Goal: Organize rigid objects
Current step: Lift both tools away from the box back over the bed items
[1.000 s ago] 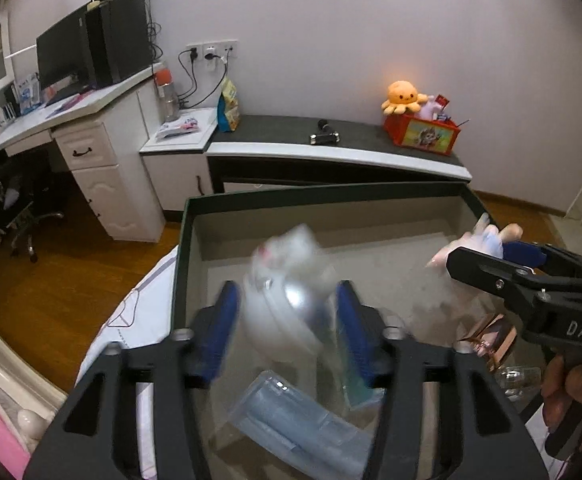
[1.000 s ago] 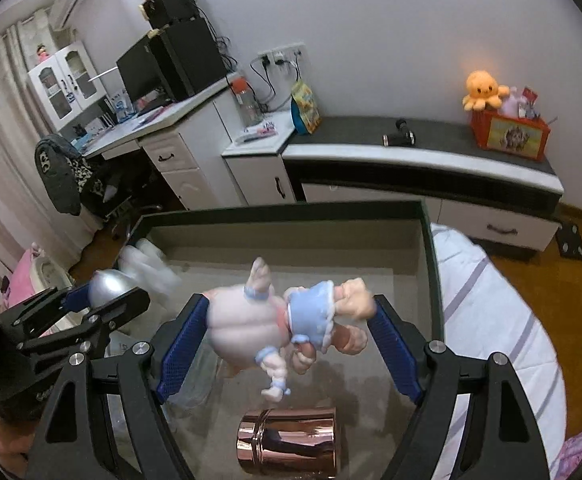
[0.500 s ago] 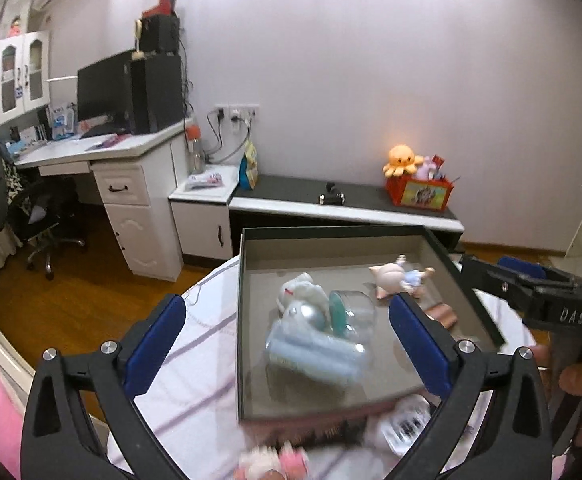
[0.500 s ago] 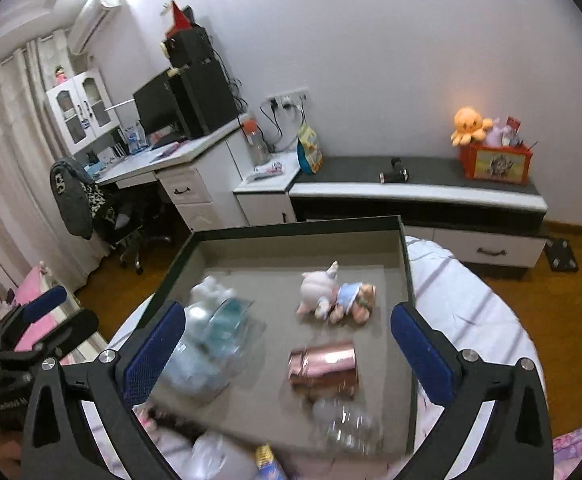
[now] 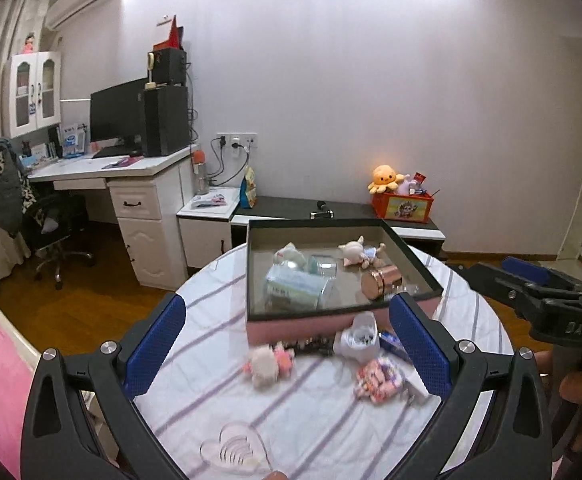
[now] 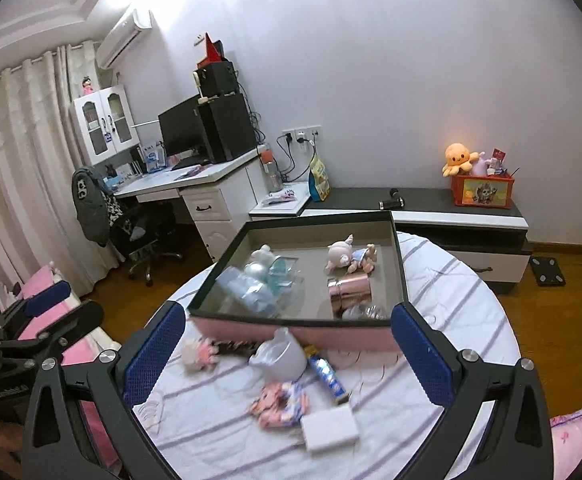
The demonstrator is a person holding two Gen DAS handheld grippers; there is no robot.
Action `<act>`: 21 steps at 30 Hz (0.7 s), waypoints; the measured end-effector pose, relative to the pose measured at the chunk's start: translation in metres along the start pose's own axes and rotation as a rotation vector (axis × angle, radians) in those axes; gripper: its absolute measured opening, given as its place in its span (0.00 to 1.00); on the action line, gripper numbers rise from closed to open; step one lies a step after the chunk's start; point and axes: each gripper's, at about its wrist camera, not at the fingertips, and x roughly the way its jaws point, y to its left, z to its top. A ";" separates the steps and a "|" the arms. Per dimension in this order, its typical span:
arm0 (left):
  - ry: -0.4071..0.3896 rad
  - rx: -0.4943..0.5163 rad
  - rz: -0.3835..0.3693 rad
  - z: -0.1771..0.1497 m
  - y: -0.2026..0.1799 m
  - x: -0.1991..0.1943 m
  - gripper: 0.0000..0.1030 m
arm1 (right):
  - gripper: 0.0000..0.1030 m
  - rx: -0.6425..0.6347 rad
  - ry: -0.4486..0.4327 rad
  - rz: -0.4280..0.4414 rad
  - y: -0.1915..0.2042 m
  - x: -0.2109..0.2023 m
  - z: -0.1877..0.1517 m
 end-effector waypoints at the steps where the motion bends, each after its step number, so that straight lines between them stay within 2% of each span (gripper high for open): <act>1: -0.004 -0.005 0.008 -0.006 0.000 -0.005 1.00 | 1.00 0.000 -0.007 0.002 0.004 -0.006 -0.005; 11: -0.021 -0.081 0.059 -0.048 0.007 -0.027 1.00 | 1.00 0.009 -0.034 -0.031 0.008 -0.041 -0.049; 21: -0.006 -0.053 0.074 -0.062 -0.006 -0.030 1.00 | 1.00 0.030 -0.003 -0.038 0.003 -0.037 -0.068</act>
